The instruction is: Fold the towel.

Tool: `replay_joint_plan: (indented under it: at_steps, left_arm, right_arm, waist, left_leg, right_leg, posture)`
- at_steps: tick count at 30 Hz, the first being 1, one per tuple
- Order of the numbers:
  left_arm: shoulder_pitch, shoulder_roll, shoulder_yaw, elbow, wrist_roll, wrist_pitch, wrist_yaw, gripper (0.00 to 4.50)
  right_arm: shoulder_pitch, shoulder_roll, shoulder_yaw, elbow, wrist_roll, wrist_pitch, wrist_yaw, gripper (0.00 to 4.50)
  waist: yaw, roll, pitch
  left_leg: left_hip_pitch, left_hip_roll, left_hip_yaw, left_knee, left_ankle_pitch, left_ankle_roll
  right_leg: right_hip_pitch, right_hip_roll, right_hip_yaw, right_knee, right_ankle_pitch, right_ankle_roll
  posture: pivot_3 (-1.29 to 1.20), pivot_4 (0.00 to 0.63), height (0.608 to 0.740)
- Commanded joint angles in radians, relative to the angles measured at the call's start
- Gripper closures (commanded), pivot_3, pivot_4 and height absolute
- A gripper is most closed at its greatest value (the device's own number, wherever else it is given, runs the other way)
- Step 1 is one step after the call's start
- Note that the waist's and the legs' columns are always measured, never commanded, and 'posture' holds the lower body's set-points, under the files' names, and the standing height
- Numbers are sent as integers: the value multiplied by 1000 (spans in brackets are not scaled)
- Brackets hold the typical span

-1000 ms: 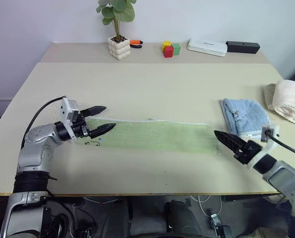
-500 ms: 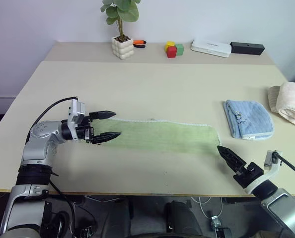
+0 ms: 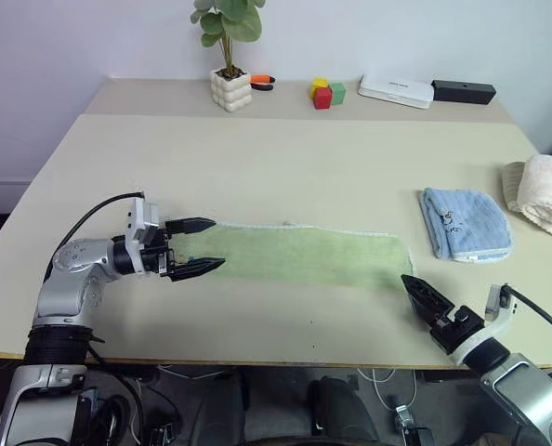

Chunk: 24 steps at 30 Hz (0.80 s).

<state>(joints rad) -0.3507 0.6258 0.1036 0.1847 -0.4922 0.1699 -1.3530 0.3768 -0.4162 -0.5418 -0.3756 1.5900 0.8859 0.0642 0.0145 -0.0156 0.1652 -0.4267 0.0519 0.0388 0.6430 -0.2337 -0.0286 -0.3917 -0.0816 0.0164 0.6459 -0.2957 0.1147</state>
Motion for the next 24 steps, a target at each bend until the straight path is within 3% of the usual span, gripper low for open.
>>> replay_joint_plan:
  at_steps: [1,20,24]
  left_arm:
    - [-8,-4,18,-28,-21,-3,13,35]
    - [-22,-11,21,-20,-9,-18,53,35]
    - [-10,-6,24,-33,-10,-18,63,0]
  right_arm:
    - [33,-17,-1,24,-9,-6,13,19]
    - [-177,85,121,146,-132,-111,-111,19]
    - [-237,105,127,181,-138,-124,-122,1276]
  waist:
    - [0,0,0]
    - [-26,-8,-5]
    - [-27,-9,-5]
  left_leg:
    - [0,0,0,0,0,0]
    - [1,1,0,0,0,0]
    - [1,1,0,1,0,0]
  right_leg:
    - [0,0,0,0,0,0]
    - [1,0,1,0,0,-1]
    - [1,0,1,0,0,-1]
  posture:
    - [0,150,740]
    - [0,150,740]
    - [0,150,740]
